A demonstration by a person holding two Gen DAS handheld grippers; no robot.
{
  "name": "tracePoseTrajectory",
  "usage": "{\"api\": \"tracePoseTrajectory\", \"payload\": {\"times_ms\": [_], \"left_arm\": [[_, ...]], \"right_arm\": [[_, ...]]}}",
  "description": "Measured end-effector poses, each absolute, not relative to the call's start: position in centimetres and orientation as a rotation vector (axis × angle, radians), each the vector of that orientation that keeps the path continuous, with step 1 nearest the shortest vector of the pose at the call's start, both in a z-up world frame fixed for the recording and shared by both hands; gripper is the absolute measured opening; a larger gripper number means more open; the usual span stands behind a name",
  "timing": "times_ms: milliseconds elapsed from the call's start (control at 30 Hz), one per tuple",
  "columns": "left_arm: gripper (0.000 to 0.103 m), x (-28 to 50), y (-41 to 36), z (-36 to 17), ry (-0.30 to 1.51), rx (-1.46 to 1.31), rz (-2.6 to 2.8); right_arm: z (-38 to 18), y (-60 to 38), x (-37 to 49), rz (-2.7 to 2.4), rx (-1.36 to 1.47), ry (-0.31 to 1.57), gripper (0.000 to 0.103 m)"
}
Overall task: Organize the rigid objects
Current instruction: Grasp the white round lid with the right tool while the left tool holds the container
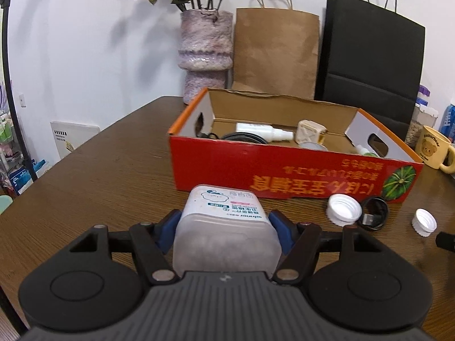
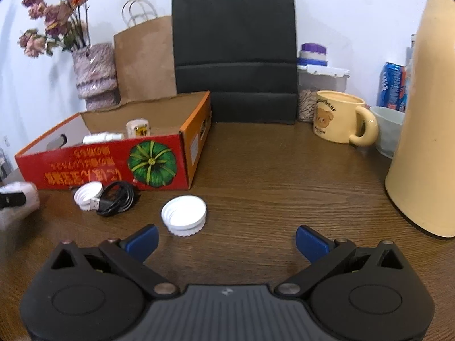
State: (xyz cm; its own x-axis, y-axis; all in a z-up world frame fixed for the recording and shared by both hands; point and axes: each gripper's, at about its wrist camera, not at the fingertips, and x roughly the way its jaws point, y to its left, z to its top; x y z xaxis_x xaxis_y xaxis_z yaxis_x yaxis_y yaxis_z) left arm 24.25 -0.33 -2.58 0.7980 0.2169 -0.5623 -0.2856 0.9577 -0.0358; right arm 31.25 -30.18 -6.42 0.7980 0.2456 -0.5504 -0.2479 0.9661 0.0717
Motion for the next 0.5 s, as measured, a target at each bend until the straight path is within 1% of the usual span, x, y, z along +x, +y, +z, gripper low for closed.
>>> {"api": "tracePoseTrajectory", "payload": {"times_ms": [400,500], "left_arm": [[0.069,24.3,0.6,-2.6,0.592,-0.119,0.256],[0.069,24.4,0.6,-2.6,0.594,-0.118,0.258]], "right_arm": [[-6.6,-27.3,33.3,0.242,-0.008,0.626,0.103],[-6.6,-26.7,33.9,0.219,0.005,0.626,0.100]]}}
